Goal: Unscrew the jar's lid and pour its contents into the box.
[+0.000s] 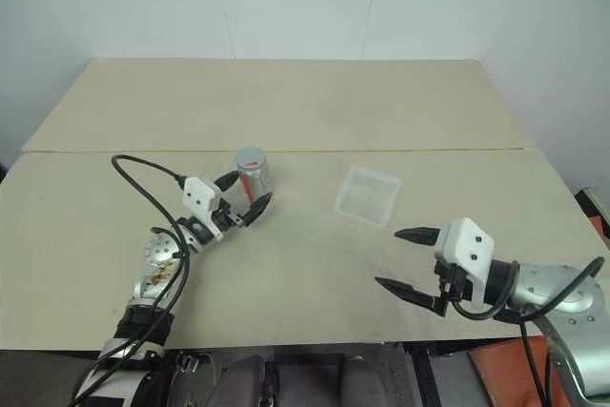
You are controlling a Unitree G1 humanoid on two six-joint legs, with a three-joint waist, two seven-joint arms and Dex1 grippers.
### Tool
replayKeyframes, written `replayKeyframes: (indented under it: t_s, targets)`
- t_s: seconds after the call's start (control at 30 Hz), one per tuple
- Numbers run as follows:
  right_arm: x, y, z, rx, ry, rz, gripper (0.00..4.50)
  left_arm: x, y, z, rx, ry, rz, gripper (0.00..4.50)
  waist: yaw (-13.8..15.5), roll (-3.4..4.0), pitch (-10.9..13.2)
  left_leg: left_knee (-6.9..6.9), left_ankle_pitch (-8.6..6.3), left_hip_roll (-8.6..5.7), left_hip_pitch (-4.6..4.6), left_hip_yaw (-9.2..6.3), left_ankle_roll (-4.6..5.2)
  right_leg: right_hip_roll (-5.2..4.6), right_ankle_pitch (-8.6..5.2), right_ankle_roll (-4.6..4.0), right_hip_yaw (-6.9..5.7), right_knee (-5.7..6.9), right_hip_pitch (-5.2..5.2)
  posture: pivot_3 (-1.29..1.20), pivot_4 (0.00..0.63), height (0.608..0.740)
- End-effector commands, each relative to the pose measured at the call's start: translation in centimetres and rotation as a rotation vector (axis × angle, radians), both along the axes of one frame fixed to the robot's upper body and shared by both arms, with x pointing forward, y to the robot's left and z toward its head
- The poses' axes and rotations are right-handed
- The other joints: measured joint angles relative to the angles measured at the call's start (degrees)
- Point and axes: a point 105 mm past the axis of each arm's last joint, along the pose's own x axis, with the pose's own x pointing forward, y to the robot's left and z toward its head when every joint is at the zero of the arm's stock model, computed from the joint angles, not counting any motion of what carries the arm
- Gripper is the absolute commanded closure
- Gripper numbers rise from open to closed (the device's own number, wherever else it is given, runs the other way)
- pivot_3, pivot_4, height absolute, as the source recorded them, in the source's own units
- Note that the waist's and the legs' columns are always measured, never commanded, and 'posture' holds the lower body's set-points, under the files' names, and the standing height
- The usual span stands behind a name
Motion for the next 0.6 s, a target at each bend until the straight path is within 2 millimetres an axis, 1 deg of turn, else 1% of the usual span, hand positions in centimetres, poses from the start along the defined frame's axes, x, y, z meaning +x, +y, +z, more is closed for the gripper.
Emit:
replayKeyframes:
  t_s: [0.03, 0.2, 0.37, 0.5, 0.6]
  targets:
    - [0.0, 0.1, 1.3, -0.001, -0.06, 0.005, 0.0, 0.5, 0.1, 1.7, -0.031, -0.065, 0.024, 0.02, 0.0, 0.0, 0.0, 0.0, 0.0, 0.0, 0.0, 0.0, 0.0, 0.0, 0.0, 0.0, 0.0, 0.0, 0.0, 0.0, 0.15, 0.74]
    - [0.0, 0.1, 1.0, -0.016, -0.057, -0.002, 0.0, 1.0, -0.4, 1.4, -0.035, -0.054, 0.03, 0.02, 0.0, 0.0, 0.0, 0.0, 0.0, -0.01, -0.01, 0.0, 0.0, -0.01, 0.0, 0.01, 0.0, -0.01, 0.0, 0.0, 0.15, 0.74]
    - [-0.2, 0.0, 0.8, -0.032, -0.054, -0.006, 0.0, 1.4, -0.7, 1.5, -0.042, -0.064, 0.035, 0.02, 0.0, -0.01, 0.0, 0.0, 0.0, -0.02, -0.02, 0.0, 0.0, -0.01, 0.0, 0.01, 0.0, -0.02, 0.0, 0.0, 0.15, 0.74]
    - [-0.1, -0.1, 0.7, -0.04, -0.061, -0.014, 0.0, 1.1, -0.9, 1.5, -0.048, -0.053, -0.006, 0.02, 0.0, 0.0, 0.0, 0.0, 0.0, -0.02, -0.01, 0.0, 0.0, -0.01, 0.0, 0.01, 0.0, -0.02, 0.0, 0.0, 0.15, 0.74]
    - [-0.2, -0.1, 0.7, -0.029, -0.059, -0.02, 0.0, 1.3, -0.7, 1.9, -0.075, -0.065, 0.013, 0.67, 0.0, -0.01, 0.0, 0.0, 0.0, -0.01, -0.01, 0.0, 0.0, -0.01, 0.0, 0.01, 0.0, -0.02, -0.01, 0.0, 0.15, 0.74]
